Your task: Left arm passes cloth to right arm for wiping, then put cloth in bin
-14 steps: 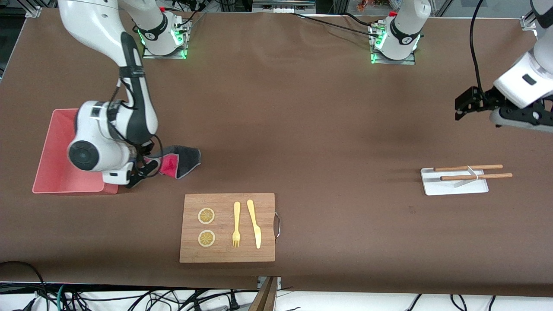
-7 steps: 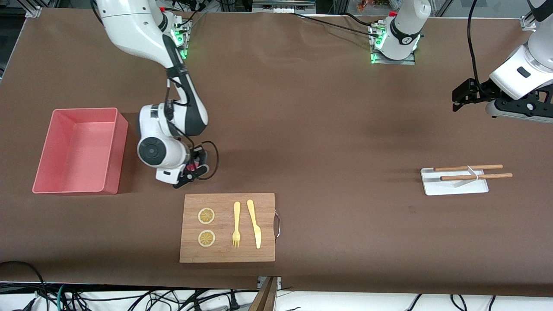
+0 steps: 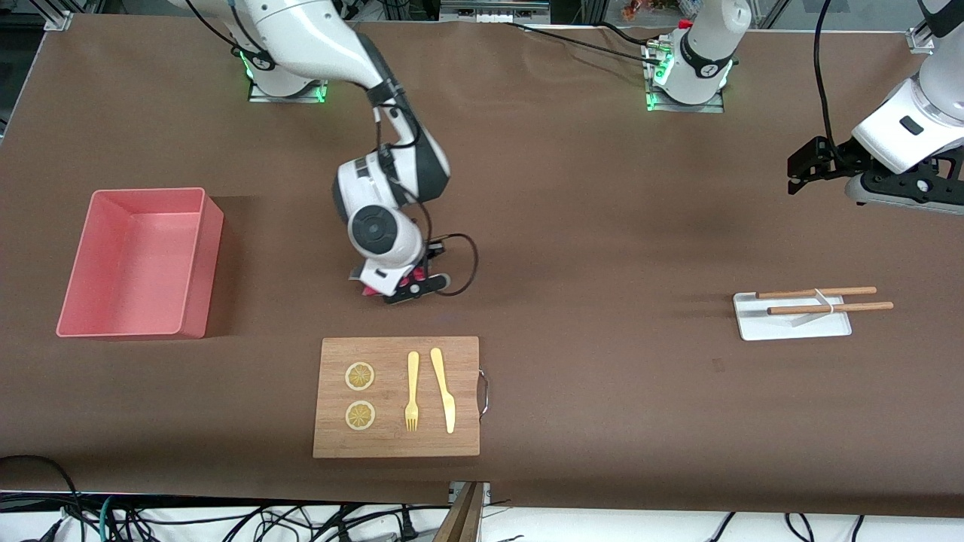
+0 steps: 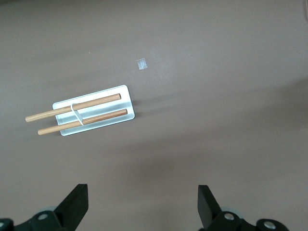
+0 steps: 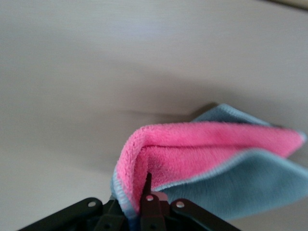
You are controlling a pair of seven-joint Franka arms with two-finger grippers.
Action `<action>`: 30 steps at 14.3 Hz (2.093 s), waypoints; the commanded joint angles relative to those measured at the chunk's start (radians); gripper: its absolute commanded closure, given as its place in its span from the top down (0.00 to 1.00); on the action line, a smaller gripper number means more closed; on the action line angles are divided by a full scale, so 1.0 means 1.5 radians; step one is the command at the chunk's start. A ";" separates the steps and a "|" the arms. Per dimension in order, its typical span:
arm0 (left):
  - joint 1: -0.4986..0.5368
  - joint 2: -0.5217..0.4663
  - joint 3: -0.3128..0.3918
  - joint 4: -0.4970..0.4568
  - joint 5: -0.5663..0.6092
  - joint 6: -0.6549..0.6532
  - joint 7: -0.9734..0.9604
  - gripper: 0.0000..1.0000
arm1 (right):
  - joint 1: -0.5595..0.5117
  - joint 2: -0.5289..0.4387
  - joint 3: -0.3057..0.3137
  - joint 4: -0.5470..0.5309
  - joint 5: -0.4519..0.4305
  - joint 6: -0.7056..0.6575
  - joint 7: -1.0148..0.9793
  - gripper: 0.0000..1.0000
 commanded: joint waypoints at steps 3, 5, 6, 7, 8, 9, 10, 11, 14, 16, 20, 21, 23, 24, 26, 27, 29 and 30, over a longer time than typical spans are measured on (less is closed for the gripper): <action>-0.002 0.002 0.002 0.004 -0.037 -0.002 -0.061 1.00 | 0.014 0.012 0.059 0.075 0.010 -0.008 0.169 0.00; -0.001 0.002 0.002 0.003 -0.039 -0.003 -0.066 1.00 | 0.002 0.006 0.060 0.074 0.005 -0.014 0.155 0.00; -0.001 0.003 0.002 0.003 -0.039 -0.003 -0.051 1.00 | -0.013 0.006 0.059 0.069 0.004 -0.020 0.126 0.00; -0.001 0.003 0.002 0.003 -0.037 -0.003 -0.032 1.00 | -0.028 0.006 0.058 0.063 0.003 -0.030 0.091 0.00; -0.001 0.004 0.003 0.004 -0.032 -0.003 -0.019 1.00 | -0.051 0.006 0.057 0.048 0.001 -0.032 0.054 0.00; -0.001 0.006 0.004 0.004 -0.032 -0.002 -0.017 1.00 | -0.072 0.005 0.057 0.033 0.001 -0.032 0.020 0.00; 0.000 0.012 0.007 0.011 -0.033 -0.002 -0.017 1.00 | -0.087 0.002 0.056 0.014 0.000 -0.032 -0.009 0.00; 0.005 0.019 0.008 0.020 -0.037 -0.002 -0.018 1.00 | -0.097 -0.004 0.051 -0.003 -0.003 -0.032 -0.040 0.00; 0.007 0.023 0.007 0.024 -0.039 -0.003 -0.019 1.00 | -0.100 -0.010 -0.018 -0.042 -0.013 -0.032 -0.155 0.00; 0.007 0.023 0.007 0.024 -0.038 -0.003 -0.020 1.00 | -0.105 -0.013 -0.056 -0.064 -0.015 -0.032 -0.238 0.00; 0.007 0.022 0.005 0.024 -0.036 -0.003 -0.021 1.00 | -0.119 -0.018 -0.125 -0.098 -0.032 -0.032 -0.397 0.00; 0.007 0.023 0.005 0.025 -0.036 -0.005 -0.021 1.00 | -0.131 -0.018 -0.134 -0.102 -0.032 -0.032 -0.440 0.00; 0.007 0.023 0.005 0.027 -0.036 -0.009 -0.022 1.00 | -0.140 -0.018 -0.162 -0.109 -0.032 -0.032 -0.504 0.00; 0.007 0.023 0.004 0.027 -0.036 -0.010 -0.022 1.00 | -0.147 -0.018 -0.170 -0.110 -0.032 -0.032 -0.530 0.00; 0.007 0.023 0.004 0.027 -0.036 -0.011 -0.022 1.00 | -0.161 -0.021 -0.190 -0.109 -0.046 -0.033 -0.585 0.00; 0.007 0.023 0.004 0.027 -0.036 -0.011 -0.021 1.00 | -0.164 -0.027 -0.197 -0.109 -0.063 -0.033 -0.604 0.00; 0.007 0.023 0.004 0.027 -0.036 -0.011 -0.021 1.00 | -0.179 -0.053 -0.197 -0.106 -0.112 -0.060 -0.611 0.00; 0.007 0.023 0.004 0.027 -0.036 -0.011 -0.021 1.00 | -0.181 -0.074 -0.198 -0.103 -0.129 -0.085 -0.607 0.00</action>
